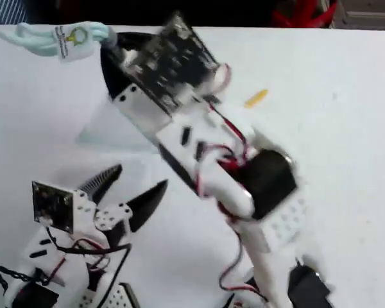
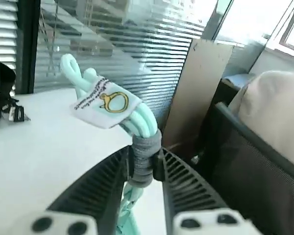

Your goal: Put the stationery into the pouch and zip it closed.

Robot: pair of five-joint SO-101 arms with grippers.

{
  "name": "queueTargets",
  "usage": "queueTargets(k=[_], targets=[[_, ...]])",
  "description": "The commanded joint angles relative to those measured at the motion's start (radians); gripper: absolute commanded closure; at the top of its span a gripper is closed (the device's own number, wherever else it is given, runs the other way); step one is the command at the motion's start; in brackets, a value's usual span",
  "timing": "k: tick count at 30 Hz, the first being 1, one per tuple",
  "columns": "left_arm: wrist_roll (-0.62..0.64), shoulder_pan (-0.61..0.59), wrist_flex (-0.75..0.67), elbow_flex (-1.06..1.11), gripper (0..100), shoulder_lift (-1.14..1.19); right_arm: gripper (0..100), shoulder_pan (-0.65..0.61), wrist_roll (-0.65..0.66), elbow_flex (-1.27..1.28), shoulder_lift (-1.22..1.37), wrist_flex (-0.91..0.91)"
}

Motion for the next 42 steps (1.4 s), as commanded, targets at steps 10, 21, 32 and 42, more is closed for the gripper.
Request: queueTargets(k=[10, 21, 32, 42], targets=[[0.012, 0.01, 0.095, -0.14, 68, 0.002, 97.9, -0.015, -0.008, -0.12, 0.048, -0.024], [0.063, 0.038, 0.097, -0.141, 68, 0.002, 97.9, -0.01, -0.003, -0.138, 0.102, -0.022], [0.018, 0.039, 0.095, -0.138, 68, 0.002, 97.7, 0.047, -0.002, -0.338, 0.283, 0.054], [0.018, -0.036, -0.058, 0.002, 68, 0.002, 97.8, -0.044, -0.008, -0.582, 0.28, 0.352]])
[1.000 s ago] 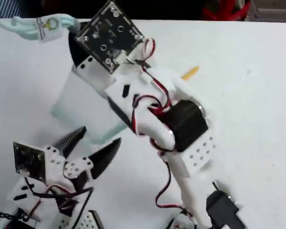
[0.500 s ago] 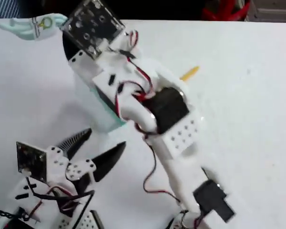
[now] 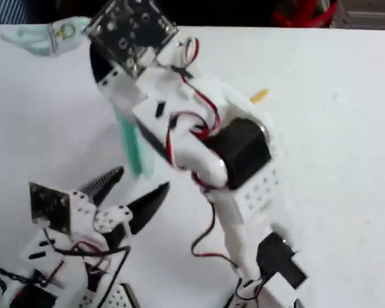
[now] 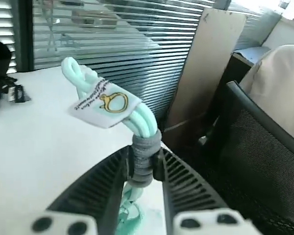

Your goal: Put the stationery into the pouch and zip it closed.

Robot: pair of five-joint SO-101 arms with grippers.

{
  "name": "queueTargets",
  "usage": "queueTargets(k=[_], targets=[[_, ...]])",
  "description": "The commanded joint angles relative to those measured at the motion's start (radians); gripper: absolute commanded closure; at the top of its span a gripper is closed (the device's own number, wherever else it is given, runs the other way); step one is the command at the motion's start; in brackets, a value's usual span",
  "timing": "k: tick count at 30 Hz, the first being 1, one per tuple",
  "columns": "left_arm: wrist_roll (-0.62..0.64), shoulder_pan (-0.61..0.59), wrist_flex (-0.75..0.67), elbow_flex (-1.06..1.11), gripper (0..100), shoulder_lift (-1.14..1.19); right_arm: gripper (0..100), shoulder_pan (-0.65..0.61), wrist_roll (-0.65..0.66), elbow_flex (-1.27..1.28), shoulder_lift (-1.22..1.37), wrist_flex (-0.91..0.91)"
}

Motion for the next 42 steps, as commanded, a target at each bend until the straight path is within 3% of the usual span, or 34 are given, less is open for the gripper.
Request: queueTargets(k=[1, 7, 13, 19, 20, 28, 37, 42], targets=[[-0.011, -0.081, -0.078, 0.025, 68, 0.002, 97.8, -0.033, -0.009, -0.13, -0.01, 0.081], [-0.011, -0.108, -0.075, 0.025, 68, 0.002, 97.8, -0.065, -0.009, -0.253, -0.008, 0.194], [-0.012, -0.116, -0.018, 0.002, 70, 0.002, 97.8, -0.015, -0.037, -0.253, -0.008, 0.286], [-0.143, -0.162, 0.017, -0.066, 97, 0.002, 97.8, 0.093, -0.072, -0.247, 0.005, 0.361], [-0.152, -0.16, 0.017, -0.068, 98, 0.002, 97.8, 0.105, -0.077, -0.233, 0.01, 0.364], [-0.158, -0.162, 0.008, -0.034, 98, 0.002, 97.8, 0.173, -0.075, -0.048, 0.039, 0.358], [-0.201, -0.159, -0.173, 0.161, 98, 0.007, 97.9, 0.101, -0.077, -0.005, -0.008, 0.364], [-0.186, -0.076, -0.187, 0.15, 98, 0.008, 97.9, 0.071, -0.091, -0.012, -0.07, 0.358]])
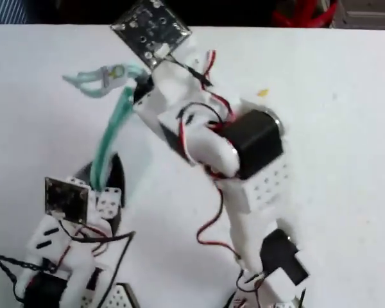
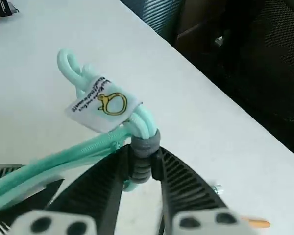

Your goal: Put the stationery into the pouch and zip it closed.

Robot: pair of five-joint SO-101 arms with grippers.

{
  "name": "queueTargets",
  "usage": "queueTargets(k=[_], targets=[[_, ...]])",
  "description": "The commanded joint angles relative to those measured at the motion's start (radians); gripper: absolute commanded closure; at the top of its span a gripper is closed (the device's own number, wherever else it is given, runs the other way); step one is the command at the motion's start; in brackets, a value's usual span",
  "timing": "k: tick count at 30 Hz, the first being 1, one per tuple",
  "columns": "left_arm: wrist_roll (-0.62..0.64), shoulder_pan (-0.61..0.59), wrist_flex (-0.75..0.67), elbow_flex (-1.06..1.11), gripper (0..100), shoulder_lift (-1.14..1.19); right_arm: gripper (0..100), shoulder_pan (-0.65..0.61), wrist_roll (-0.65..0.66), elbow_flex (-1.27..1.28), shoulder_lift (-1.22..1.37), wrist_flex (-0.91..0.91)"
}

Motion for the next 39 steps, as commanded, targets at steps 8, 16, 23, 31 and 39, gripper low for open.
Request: queueTargets(k=[8, 16, 23, 31, 39], targets=[[0.002, 0.077, -0.018, 0.077, 98, 0.005, 97.9, -0.166, -0.044, 0.183, -0.093, -0.033], [0.206, 0.041, -0.018, 0.086, 85, 0.005, 97.9, -0.03, -0.049, 0.364, -0.114, -0.189], [0.292, -0.018, -0.054, 0.17, 74, 0.005, 97.9, -0.019, -0.049, 0.404, -0.114, -0.252], [0.104, -0.007, -0.222, 0.252, 96, 0.005, 97.9, -0.024, -0.041, 0.404, -0.116, -0.249], [0.101, -0.002, -0.222, 0.255, 98, 0.005, 78.3, -0.007, -0.04, 0.413, -0.209, -0.211]])
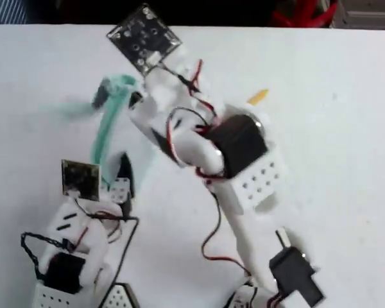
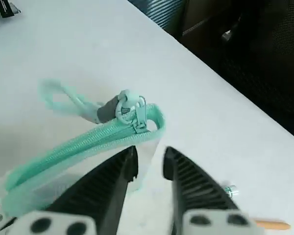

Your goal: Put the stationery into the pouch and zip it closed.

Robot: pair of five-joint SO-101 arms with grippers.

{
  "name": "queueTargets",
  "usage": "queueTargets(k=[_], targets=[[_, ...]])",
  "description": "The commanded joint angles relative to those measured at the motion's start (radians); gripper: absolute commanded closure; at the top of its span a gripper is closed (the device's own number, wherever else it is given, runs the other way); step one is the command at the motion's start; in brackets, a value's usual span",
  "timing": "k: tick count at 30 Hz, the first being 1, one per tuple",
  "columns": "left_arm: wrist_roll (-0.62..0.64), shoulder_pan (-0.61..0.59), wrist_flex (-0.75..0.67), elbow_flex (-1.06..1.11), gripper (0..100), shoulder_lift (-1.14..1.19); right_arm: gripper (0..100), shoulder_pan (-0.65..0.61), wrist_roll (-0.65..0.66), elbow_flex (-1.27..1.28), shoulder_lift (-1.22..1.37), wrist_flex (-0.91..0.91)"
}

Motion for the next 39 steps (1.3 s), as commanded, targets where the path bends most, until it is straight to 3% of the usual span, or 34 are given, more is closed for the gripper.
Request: queueTargets(k=[1, 18, 25, 35, 37, 39], targets=[[-0.008, 0.016, -0.025, -0.005, 98, -0.007, 75.5, 0.008, 0.011, -0.002, -0.039, 0.016], [-0.014, 0.018, -0.012, -0.003, 98, -0.007, 74.8, -0.113, 0.011, -0.011, 0.102, -0.168], [-0.014, 0.018, -0.011, -0.003, 98, -0.007, 74.8, -0.107, 0.092, -0.011, 0.2, -0.196], [-0.014, 0.018, -0.011, -0.003, 98, -0.007, 75.2, -0.035, 0.094, -0.011, 0.259, -0.297], [-0.014, 0.018, -0.011, -0.003, 98, -0.007, 78.4, -0.036, 0.1, -0.011, 0.282, -0.297], [-0.014, 0.018, -0.011, -0.003, 98, -0.007, 89.6, -0.036, 0.101, -0.012, 0.295, -0.302]])
